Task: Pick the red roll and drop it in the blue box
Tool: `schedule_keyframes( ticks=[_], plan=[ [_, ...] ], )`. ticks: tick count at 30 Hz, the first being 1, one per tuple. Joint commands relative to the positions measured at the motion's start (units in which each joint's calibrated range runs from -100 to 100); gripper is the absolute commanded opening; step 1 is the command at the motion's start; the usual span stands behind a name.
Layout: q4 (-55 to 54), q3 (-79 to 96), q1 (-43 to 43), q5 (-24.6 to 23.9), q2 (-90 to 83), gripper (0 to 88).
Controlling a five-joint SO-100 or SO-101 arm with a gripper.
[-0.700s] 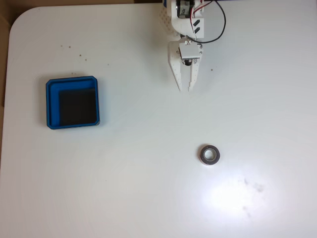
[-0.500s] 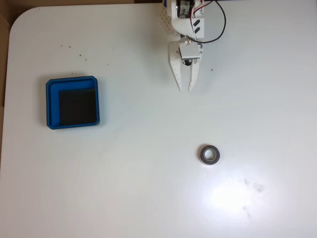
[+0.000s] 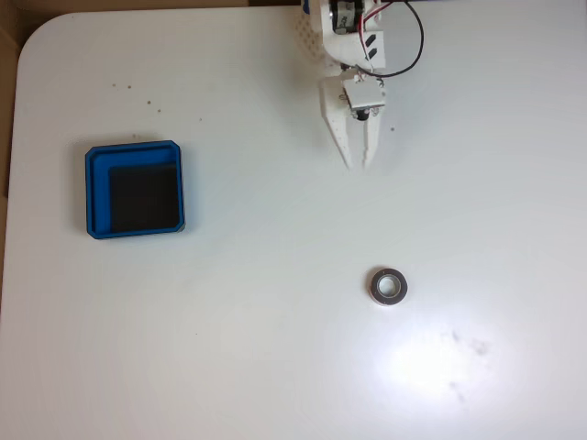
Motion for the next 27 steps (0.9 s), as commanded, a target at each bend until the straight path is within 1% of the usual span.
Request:
schedule_keyframes(
  ticks=[1, 11, 16, 18, 21, 27],
  plan=[
    [-0.51, 0.90, -2.78, 0.27, -0.10, 2.4],
    [-0.60, 0.63, -2.58, -0.25, -0.19, 2.4],
    [-0.60, -5.48, -2.58, -0.25, 1.82, 2.4],
    [-0.60, -9.79, -2.58, -0.25, 7.00, 2.4],
    [-0.60, -19.86, -2.68, -0.25, 19.46, 2.4],
    [-0.51, -47.26, -3.27, 0.36, 43.12, 2.4]
  ],
)
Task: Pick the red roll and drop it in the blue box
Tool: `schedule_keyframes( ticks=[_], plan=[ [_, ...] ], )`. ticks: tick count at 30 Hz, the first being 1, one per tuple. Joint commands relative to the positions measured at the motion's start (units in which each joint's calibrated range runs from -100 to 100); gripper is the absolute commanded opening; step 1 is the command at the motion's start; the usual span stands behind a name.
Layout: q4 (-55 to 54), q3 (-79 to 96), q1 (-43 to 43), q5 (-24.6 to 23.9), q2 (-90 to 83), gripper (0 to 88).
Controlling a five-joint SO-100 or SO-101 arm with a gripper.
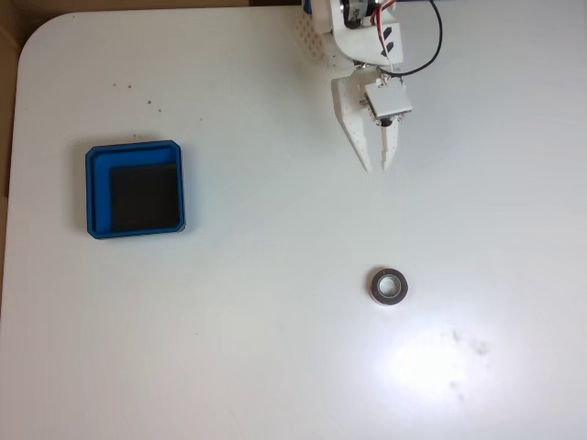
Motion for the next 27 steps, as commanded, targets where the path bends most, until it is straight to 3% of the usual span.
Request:
schedule_keyframes(
  ticks=[1, 10, 20, 27],
  plan=[
    [-0.51, -21.17, -0.20, 0.44, 14.87, 2.4],
    [0.06, -49.29, -0.39, 0.53, 45.31, 2.4],
    [22.92, -73.91, -0.10, 0.53, 65.79, 2.5],
    [24.57, -86.13, 0.00, 0.18, 76.16, 2.5]
  ],
)
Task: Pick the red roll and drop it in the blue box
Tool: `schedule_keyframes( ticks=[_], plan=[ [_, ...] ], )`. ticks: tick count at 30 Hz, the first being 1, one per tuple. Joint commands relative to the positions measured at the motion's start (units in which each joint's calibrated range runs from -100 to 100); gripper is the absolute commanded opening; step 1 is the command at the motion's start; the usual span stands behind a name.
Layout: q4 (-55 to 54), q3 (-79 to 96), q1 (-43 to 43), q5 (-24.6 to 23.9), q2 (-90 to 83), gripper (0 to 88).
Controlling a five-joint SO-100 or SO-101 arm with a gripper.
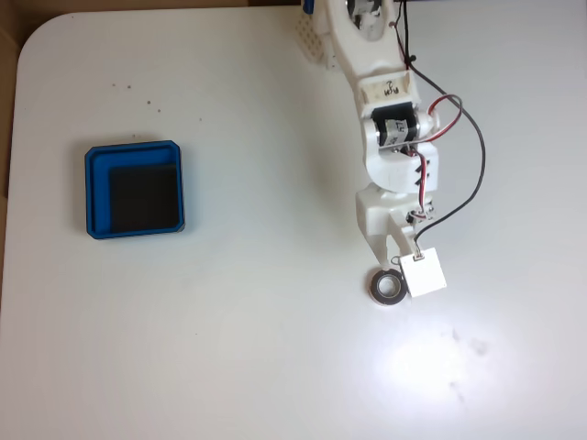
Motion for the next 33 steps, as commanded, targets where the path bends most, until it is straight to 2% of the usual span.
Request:
schedule_keyframes(
  ticks=[1, 13, 20, 28, 33],
  plan=[
    [0.92, -8.91, 0.00, 0.11, 1.97, 2.5],
    [0.92, -23.11, 0.00, 0.29, 15.44, 2.5],
    [1.01, -25.71, 0.00, 0.55, 20.03, 2.8],
    [1.09, -25.71, 0.19, 0.55, 20.37, 15.2],
    [1.09, -25.71, 0.29, 0.37, 21.12, 17.0]
  ],
)
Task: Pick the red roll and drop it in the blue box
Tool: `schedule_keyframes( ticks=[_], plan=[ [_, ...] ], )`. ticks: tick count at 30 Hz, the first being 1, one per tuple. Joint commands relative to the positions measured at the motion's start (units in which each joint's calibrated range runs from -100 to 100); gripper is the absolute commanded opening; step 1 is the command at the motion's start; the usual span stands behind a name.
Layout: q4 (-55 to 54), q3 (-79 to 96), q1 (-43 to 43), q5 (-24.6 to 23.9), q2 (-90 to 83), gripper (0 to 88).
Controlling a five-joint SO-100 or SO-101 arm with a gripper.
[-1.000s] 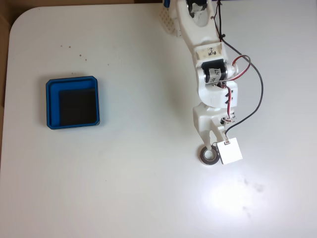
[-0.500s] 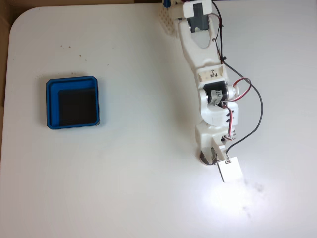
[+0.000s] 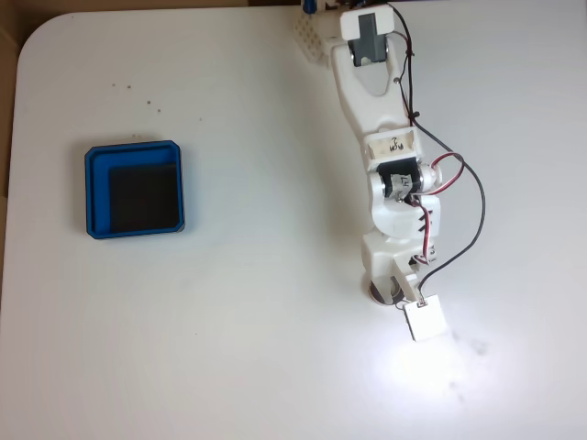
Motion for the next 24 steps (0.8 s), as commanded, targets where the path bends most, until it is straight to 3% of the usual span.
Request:
schedule_keyframes(
  ticks=[1, 24],
  plan=[
    [0.35, -4.37, 0.39, 0.12, -0.47, 17.0],
    [2.08, -4.10, 4.10, 0.12, 3.21, 17.0]
  ],
)
